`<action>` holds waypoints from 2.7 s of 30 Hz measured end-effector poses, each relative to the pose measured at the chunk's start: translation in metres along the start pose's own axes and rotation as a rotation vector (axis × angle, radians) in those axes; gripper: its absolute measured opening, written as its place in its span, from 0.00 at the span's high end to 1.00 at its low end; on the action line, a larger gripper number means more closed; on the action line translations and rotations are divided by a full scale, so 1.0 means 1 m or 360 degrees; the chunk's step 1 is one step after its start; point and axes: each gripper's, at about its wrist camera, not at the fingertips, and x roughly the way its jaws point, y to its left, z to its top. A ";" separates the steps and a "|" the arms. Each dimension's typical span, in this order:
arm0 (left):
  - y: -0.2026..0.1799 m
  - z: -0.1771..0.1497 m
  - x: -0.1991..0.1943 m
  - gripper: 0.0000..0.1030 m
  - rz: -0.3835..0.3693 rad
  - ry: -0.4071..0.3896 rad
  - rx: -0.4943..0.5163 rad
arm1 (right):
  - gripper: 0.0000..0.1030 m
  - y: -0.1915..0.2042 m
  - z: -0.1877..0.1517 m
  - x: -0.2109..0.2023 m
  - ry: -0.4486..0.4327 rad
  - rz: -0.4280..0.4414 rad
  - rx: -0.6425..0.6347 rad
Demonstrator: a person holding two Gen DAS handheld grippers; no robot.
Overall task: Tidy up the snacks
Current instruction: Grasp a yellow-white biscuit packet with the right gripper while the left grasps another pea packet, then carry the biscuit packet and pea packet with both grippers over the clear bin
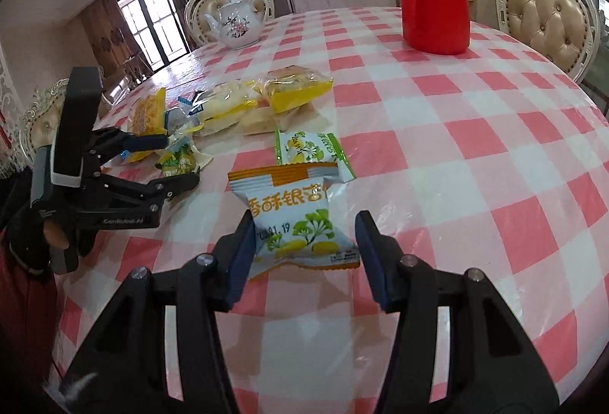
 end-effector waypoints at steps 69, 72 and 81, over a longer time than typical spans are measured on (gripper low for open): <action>0.057 -0.251 -0.221 0.60 0.0102 -0.0294 -0.0807 | 0.46 0.254 -0.109 -0.052 -0.0025 0.0128 -0.0306; 0.071 -0.275 -0.239 0.60 0.0164 -0.0305 -0.0861 | 0.46 0.278 -0.111 -0.053 -0.0029 0.0176 -0.0362; 0.116 -0.340 -0.291 0.60 0.0414 -0.0325 -0.0987 | 0.46 0.382 -0.123 -0.039 0.0021 0.0386 -0.0623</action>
